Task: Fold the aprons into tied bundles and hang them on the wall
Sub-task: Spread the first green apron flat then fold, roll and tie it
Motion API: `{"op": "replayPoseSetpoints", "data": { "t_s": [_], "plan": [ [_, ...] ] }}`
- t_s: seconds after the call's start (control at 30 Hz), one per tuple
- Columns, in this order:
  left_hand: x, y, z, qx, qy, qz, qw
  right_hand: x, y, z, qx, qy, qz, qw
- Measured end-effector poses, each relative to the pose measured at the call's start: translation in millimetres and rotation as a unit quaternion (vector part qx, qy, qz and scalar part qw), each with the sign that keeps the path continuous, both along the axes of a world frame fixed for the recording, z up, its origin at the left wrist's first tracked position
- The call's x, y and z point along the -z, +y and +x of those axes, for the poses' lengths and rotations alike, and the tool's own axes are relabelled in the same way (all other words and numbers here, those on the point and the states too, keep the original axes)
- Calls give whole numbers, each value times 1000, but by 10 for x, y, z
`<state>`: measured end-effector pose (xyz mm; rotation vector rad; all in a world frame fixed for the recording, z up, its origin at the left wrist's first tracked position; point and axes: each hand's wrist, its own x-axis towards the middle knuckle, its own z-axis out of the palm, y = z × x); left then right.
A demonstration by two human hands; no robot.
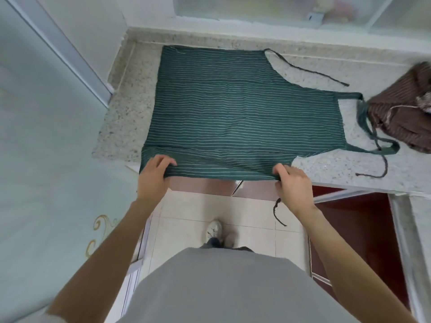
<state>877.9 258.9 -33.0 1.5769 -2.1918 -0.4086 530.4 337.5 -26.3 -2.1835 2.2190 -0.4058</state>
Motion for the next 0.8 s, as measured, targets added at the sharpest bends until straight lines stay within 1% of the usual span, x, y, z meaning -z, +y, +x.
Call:
{"op": "replayPoseSetpoints", "data": {
  "t_s": [0.07, 0.13, 0.23, 0.33, 0.47, 0.53, 0.63, 0.8],
  "plan": [
    [-7, 92, 98, 11, 14, 29, 999, -12, 82, -43, 16, -33, -5, 999],
    [-10, 198, 162, 22, 21, 68, 997, -19, 185, -127, 26, -87, 2, 996],
    [-2, 277, 256, 10, -14, 94, 995, -47, 290, -249, 26, -196, 73, 977],
    [-56, 274, 289, -22, -50, 106, 993, -99, 322, -376, 8, -251, 119, 961],
    [-274, 116, 161, -58, -60, 83, 993, -174, 160, -485, 76, -349, 80, 931],
    [-391, -69, 106, -52, -58, 53, 995, -241, -39, -489, 107, -382, 61, 916],
    [-531, -462, 47, -50, -51, -5, 997, -354, -482, -500, 119, -373, 37, 920],
    [-737, -1353, -4, -44, -73, -63, 994, -613, -1470, -505, 113, -287, -17, 951]
  ]
}}
